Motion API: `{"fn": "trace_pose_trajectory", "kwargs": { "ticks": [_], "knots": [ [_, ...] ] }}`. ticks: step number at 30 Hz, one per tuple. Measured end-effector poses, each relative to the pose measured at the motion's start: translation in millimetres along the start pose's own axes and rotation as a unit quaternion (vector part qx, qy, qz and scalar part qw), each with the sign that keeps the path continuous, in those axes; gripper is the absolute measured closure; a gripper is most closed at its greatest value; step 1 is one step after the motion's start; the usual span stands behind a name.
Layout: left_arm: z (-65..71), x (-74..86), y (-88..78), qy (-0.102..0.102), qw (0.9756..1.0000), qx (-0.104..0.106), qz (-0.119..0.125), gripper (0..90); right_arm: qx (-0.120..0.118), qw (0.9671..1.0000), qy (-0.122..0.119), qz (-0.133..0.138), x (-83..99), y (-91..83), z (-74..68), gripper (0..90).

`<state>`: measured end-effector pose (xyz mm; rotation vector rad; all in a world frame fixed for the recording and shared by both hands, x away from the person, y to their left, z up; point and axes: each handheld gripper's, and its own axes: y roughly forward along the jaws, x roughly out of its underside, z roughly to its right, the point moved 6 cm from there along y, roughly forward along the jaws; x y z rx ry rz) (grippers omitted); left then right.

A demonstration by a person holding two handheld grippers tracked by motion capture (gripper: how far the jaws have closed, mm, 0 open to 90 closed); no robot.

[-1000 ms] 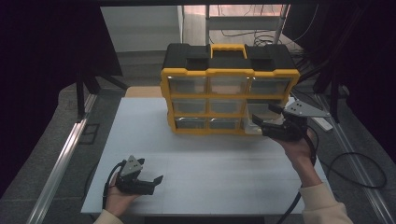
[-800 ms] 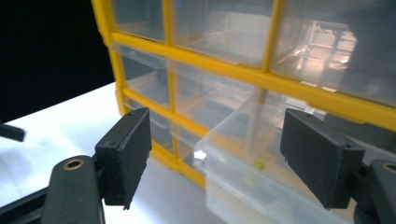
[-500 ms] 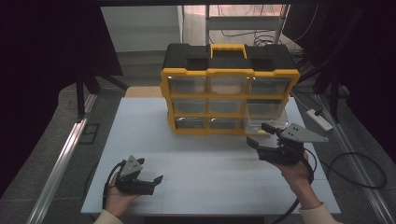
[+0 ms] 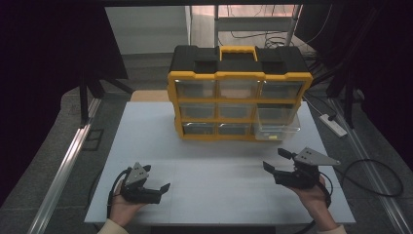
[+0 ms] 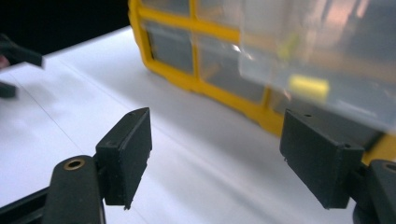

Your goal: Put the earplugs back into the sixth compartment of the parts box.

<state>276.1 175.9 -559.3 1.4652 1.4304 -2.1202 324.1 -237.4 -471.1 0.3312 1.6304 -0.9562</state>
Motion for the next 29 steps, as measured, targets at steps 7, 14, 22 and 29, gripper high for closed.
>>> {"fn": "trace_pose_trajectory", "kwargs": {
  "ticks": [7, 14, 22, 29],
  "knots": [
    [0.8, -0.1, -0.4, 0.002, 1.0000, 0.001, 0.001, 3.0, 0.012, 0.9995, 0.016, -0.024, 32.5, -2.0, 11.5, 24.8],
    [0.1, -1.1, -1.4, 0.006, 1.0000, -0.001, 0.005, 3.0, 0.014, 0.9986, 0.020, -0.047, 55.9, -0.3, 18.9, 24.4],
    [1.1, -1.3, -1.9, 0.006, 1.0000, -0.001, 0.007, 3.0, 0.011, 0.9984, 0.021, -0.052, 60.4, 4.2, 19.5, 23.8],
    [1.1, -1.0, -1.6, 0.007, 1.0000, -0.002, 0.005, 3.0, 0.012, 0.9984, 0.016, -0.053, 59.8, 4.4, 18.7, 23.8]
  ]
}}
